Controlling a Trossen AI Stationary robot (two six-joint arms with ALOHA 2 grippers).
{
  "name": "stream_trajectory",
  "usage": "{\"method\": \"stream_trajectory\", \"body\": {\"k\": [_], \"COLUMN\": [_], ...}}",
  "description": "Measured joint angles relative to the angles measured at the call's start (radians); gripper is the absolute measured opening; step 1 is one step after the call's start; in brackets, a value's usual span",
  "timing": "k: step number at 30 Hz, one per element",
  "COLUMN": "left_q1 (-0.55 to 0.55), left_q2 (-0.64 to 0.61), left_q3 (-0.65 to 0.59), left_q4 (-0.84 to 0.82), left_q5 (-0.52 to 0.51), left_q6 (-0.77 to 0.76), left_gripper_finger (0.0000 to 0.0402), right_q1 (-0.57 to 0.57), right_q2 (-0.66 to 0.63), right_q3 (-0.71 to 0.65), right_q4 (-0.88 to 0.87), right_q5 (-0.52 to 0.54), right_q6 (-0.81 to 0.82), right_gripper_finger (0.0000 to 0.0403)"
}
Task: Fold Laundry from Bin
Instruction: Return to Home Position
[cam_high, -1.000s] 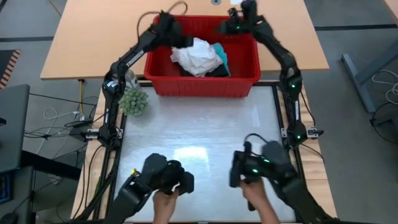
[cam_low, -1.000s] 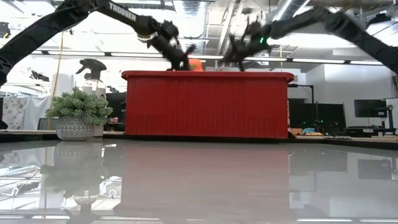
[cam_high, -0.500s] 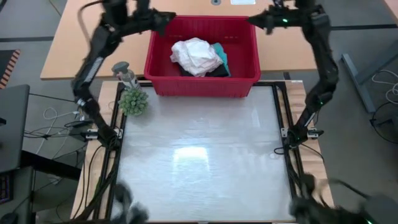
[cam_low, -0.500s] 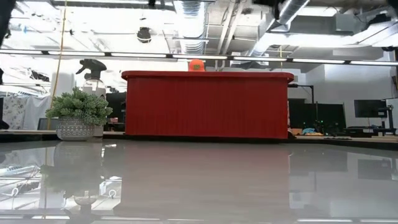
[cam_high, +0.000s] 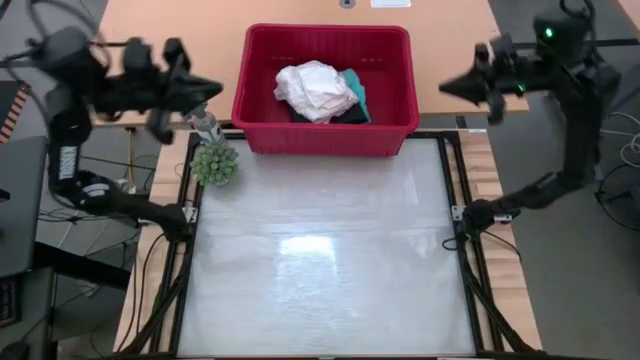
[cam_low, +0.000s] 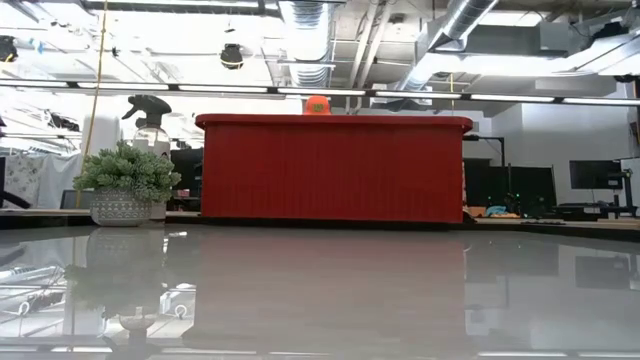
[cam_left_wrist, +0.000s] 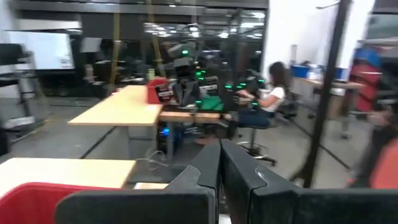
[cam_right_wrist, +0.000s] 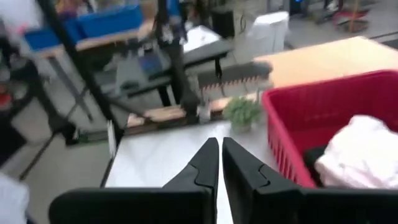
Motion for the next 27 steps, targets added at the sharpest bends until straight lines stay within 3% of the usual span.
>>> {"method": "stream_trajectory", "body": {"k": [4,7,9,13,18,24,27], "left_q1": [-0.083,-0.133,-0.165,-0.213,-0.244,-0.244,-0.244], "left_q2": [-0.052,-0.078,-0.091,-0.154,-0.342,-0.634,-0.764], "left_q3": [0.0,0.0,-0.002,-0.087,-0.359,-0.824,-1.049], "left_q4": [-0.069,-0.129,-0.177,-0.193,0.036,0.294,0.462], "left_q5": [0.018,0.01,-0.045,-0.113,-0.069,-0.217,-0.212], "left_q6": [0.036,0.064,0.097,0.128,0.184,0.061,-0.017], "left_gripper_finger": [0.0,0.0,0.0,0.0,0.0,0.0,0.0], "right_q1": [0.093,0.147,0.199,0.279,0.312,0.312,0.312], "right_q2": [-0.053,-0.092,-0.117,-0.185,-0.349,-0.574,-0.702], "right_q3": [-0.001,-0.001,-0.008,-0.117,-0.414,-0.877,-1.075], "right_q4": [-0.136,-0.203,-0.224,-0.142,-0.073,0.344,0.537], "right_q5": [0.073,0.183,0.154,0.008,-0.012,-0.024,-0.023], "right_q6": [-0.049,0.05,-0.066,-0.098,-0.181,0.01,0.128], "right_gripper_finger": [0.0049,0.0049,0.0049,0.0049,0.0049,0.0049,0.0049]}}
